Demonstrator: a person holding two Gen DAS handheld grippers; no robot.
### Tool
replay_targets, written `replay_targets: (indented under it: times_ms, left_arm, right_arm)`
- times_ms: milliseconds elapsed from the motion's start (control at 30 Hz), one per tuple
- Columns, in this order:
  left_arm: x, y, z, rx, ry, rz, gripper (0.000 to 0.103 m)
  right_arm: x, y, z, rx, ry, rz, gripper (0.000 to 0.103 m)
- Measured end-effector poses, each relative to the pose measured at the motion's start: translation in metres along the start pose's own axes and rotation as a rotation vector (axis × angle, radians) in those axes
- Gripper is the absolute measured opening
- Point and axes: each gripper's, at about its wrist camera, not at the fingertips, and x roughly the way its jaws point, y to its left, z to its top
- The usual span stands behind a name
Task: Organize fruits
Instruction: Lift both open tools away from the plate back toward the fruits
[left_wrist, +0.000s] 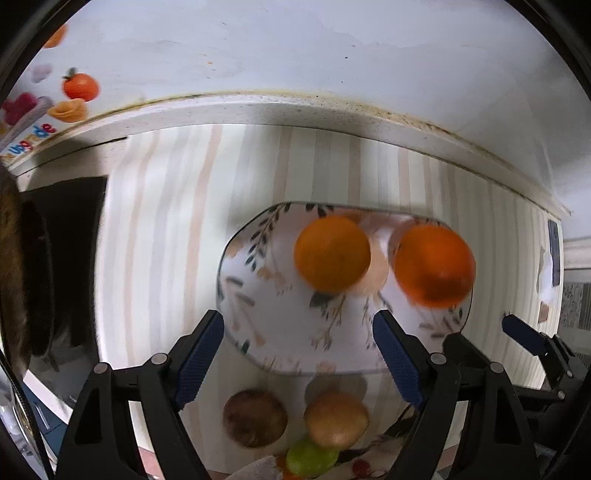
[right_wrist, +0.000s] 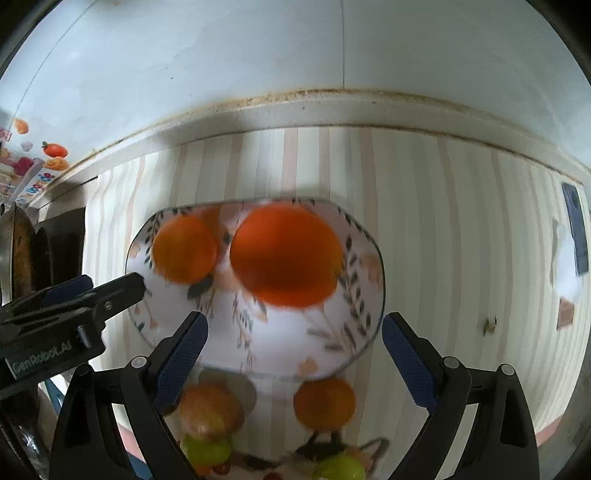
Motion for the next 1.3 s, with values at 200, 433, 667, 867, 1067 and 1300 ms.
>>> replay_targets:
  times_ms: [200, 433, 667, 867, 1067, 1300]
  left_arm:
    - [-0.025, 0.009, -0.041, 0.021, -0.092, 0.065, 0.082]
    - [-0.059, 0.010, -0.083, 0.039, -0.200, 0.075, 0.082]
    - [-0.102, 0.006, -0.122, 0.064, -0.298, 0.065, 0.082]
    - [-0.124, 0.011, -0.151, 0.059, -0.342, 0.054, 0.082]
    - [-0.134, 0.013, -0.170, 0.050, -0.352, 0.033, 0.082]
    - [-0.126, 0.014, -0.177, 0.032, -0.338, 0.025, 0.089]
  right_arm:
    - [-0.024, 0.000, -0.039, 0.018, -0.062, -0.022, 0.098]
    - [-0.065, 0.002, -0.078, 0.022, -0.164, -0.047, 0.098]
    - [-0.110, 0.004, -0.113, 0.020, -0.271, -0.061, 0.098]
    - [-0.143, 0.012, -0.140, -0.004, -0.335, -0.057, 0.098]
    - [-0.165, 0.022, -0.161, -0.021, -0.373, -0.019, 0.098]
    - [-0.164, 0.015, -0.172, 0.009, -0.353, 0.052, 0.098]
